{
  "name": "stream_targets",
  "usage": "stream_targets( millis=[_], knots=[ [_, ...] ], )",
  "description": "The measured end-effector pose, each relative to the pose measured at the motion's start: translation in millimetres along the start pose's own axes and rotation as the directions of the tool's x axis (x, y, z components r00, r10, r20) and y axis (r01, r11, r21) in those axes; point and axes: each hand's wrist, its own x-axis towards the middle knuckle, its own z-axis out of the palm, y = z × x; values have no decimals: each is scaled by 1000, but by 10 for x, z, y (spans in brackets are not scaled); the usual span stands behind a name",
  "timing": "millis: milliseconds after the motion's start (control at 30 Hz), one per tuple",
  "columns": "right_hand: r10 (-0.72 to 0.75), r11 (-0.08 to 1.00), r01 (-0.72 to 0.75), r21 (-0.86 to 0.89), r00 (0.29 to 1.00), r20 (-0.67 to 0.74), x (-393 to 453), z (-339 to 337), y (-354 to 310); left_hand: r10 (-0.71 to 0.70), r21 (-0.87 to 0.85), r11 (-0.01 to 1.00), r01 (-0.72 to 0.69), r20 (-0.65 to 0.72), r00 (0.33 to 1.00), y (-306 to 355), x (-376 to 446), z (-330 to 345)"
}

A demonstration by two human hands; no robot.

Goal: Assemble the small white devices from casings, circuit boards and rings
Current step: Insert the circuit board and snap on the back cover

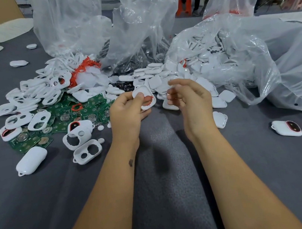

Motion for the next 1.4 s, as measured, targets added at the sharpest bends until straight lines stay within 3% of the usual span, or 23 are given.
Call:
stream_targets(
  millis=[233, 467, 800, 1067, 1400],
  knots=[
    [-67, 994, 69, -81, 997, 27, -5, 3, -6, 30, 13, 999, -30, -27, 999, 25, -24, 11],
    [-31, 997, 35, -75, 998, 51, 5, 10, -21, 39, -8, 999, -39, -26, 999, 39, -38, 10],
    [84, 994, -59, -94, 953, 291, -43, 28, -45, -57, -72, 996, 57, 6, 998, 41, -3, 2],
    [104, 986, -66, -151, 960, 258, -26, 3, -19, -59, -57, 996, 68, 151, 987, 31, 19, -77],
    [82, 974, -42, -223, 981, 174, -27, 7, -36, -147, -67, 984, 164, 214, 966, 45, 0, -68]
  ],
)
